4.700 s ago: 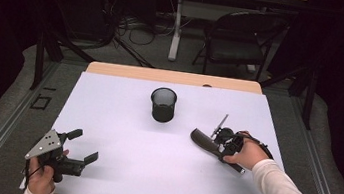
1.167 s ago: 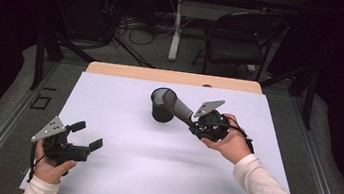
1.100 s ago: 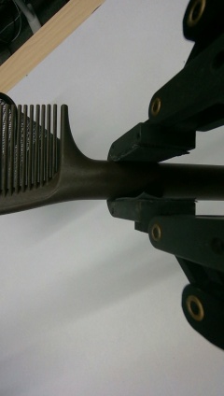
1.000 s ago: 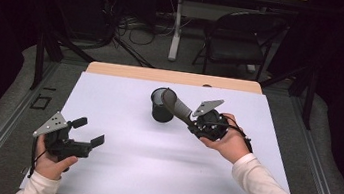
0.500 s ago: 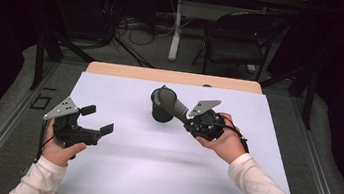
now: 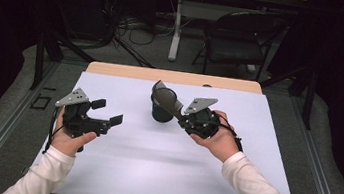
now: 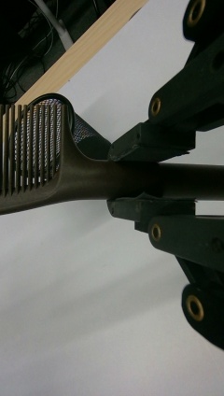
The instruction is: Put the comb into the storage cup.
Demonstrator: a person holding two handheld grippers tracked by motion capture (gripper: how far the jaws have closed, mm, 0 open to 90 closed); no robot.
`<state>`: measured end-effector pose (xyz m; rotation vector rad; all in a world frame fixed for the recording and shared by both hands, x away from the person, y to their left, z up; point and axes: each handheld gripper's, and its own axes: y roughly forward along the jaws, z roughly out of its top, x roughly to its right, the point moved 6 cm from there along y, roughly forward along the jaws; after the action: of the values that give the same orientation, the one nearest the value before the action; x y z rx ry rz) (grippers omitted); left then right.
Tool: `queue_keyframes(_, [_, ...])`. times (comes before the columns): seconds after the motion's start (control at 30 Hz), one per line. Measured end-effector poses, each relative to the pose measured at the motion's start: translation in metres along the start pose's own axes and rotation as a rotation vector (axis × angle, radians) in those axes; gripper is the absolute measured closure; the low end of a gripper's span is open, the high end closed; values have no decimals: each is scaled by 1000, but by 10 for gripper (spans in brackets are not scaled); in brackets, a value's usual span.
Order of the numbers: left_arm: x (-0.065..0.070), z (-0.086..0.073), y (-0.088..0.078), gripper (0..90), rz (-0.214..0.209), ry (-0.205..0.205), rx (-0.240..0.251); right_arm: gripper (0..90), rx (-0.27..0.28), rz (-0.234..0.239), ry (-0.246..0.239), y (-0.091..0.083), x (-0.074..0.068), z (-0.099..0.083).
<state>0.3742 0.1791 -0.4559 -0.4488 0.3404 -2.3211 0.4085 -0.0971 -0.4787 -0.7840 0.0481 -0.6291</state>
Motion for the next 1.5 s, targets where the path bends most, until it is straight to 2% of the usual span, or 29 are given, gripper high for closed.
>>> queue_keyframes(0.07, [0, 3, 2, 78, 10, -5, 0, 727, 5, -3, 1, 0, 0, 1])
queue_keyframes(0.33, [3, 14, 10, 94, -10, -16, 13, 727, 28, -15, 0, 1, -2, 6])
queue_keyframes(0.47, [5, 18, 13, 155, -19, -22, 21, 727, 40, -14, 0, 2, -3, 9])
queue_keyframes(0.77, [10, 26, 21, 160, -33, -26, 28, 727, 68, -21, 3, 5, -5, 15])
queue_keyframes(0.87, [12, 28, 24, 162, -40, -43, 33, 727, 75, -25, 9, 4, -5, 16])
queue_keyframes(0.97, [14, 31, 26, 201, -54, -66, 48, 727, 83, -28, 9, 5, -5, 17])
queue_keyframes(1.23, [14, 34, 33, 264, -81, -123, 44, 727, 102, -32, 11, 7, -7, 21])
queue_keyframes(1.5, [15, 37, 38, 334, -87, -146, 44, 727, 111, -33, 12, 9, -9, 23])
